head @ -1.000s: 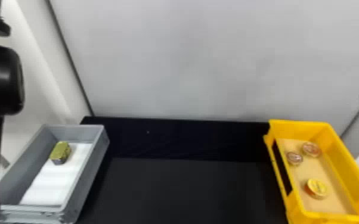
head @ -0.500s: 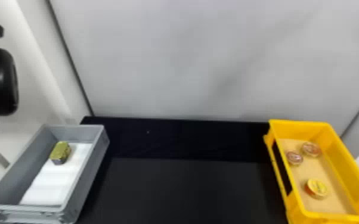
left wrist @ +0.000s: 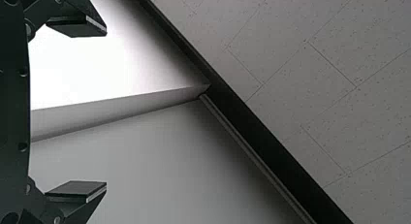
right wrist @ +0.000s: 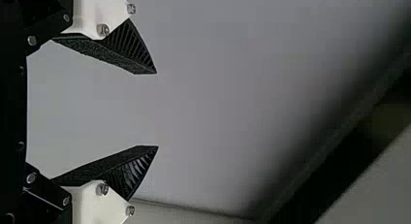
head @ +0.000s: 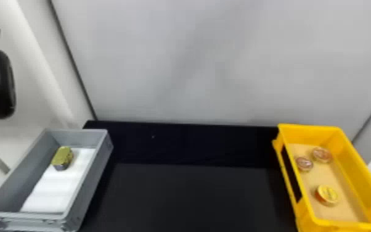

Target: Pick up the round yellow can and place it in the yellow rectangular box

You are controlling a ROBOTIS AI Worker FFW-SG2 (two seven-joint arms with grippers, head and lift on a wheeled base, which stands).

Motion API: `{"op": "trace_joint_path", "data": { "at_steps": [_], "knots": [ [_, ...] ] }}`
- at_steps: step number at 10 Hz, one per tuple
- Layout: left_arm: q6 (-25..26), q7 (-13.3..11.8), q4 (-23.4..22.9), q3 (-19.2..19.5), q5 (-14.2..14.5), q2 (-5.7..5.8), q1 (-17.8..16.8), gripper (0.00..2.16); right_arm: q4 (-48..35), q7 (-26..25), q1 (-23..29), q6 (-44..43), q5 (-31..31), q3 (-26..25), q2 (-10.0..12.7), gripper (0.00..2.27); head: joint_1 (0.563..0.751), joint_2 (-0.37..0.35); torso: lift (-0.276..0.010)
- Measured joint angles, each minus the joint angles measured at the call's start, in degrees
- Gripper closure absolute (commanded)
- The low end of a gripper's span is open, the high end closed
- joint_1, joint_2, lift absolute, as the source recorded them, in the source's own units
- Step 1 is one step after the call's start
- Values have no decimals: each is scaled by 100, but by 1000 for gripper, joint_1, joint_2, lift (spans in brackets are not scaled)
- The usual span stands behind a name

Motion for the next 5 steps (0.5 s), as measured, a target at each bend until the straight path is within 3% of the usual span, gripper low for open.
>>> {"op": "trace_joint_path", "data": {
  "at_steps": [5],
  "knots": [
    [-199,68,152,17,167,-11,-78,153,258,-476,-929,-1432,-284,888,96,328,663,54,-10]
  ]
}}
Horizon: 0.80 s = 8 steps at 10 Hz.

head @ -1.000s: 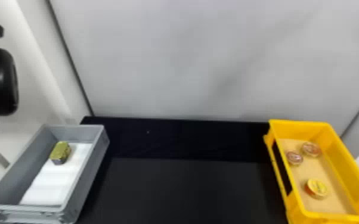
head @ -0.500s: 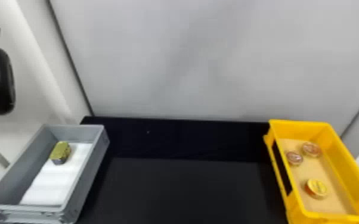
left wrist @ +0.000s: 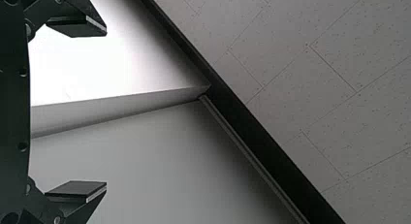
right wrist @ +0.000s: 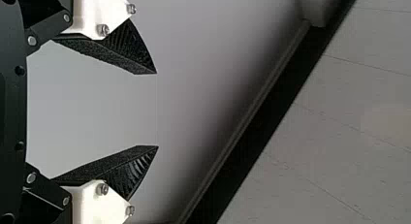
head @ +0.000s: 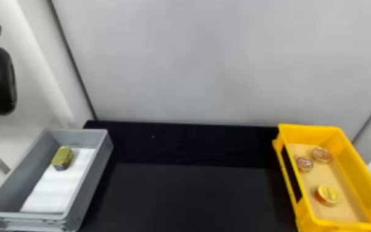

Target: Pick up the round yellow can and place it in the yellow rectangular box

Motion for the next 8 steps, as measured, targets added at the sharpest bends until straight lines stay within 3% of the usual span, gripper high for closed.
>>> {"op": "trace_joint_path", "data": {
  "at_steps": [4,8],
  "knots": [
    [-407,137,16,31,61,28,29,153,-172,-112,-206,-648,-48,327,-12,328,663,54,-10],
    [-433,153,0,52,61,19,83,154,-287,-154,-147,-763,33,482,-49,334,663,54,-10]
  ]
}}
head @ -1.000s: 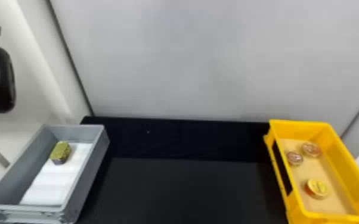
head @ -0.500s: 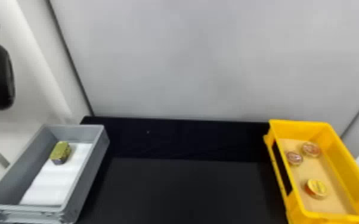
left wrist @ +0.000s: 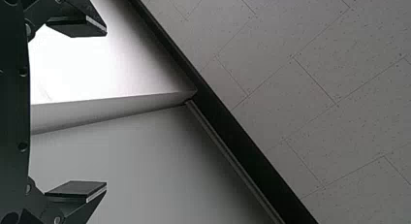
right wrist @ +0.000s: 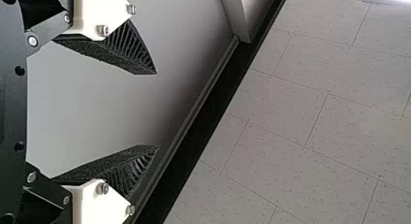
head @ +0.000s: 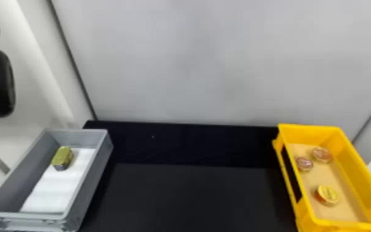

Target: Pick up the round yellow can and place it in the yellow rectangular box

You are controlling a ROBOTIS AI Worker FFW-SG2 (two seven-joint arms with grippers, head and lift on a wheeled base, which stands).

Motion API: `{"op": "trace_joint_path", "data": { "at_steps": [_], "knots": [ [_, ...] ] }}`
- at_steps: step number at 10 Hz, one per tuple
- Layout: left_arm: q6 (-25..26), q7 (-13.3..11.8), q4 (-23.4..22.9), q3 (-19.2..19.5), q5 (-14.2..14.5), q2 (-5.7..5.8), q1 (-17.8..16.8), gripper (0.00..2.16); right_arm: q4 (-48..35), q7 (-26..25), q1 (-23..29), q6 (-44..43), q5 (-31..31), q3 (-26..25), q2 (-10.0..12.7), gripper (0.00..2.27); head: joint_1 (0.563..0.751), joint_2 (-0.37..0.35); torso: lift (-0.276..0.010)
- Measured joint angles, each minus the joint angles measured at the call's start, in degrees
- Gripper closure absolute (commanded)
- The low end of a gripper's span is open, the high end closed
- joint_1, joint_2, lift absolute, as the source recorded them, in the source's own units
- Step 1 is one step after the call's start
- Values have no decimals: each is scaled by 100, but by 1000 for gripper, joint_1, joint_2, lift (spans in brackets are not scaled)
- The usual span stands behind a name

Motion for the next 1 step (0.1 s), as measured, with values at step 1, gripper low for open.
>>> {"op": "trace_joint_path", "data": {
  "at_steps": [1],
  "knots": [
    [10,7,1,9,0,-6,18,154,16,-5,10,19,-17,3,0,334,663,54,-10]
  ]
}}
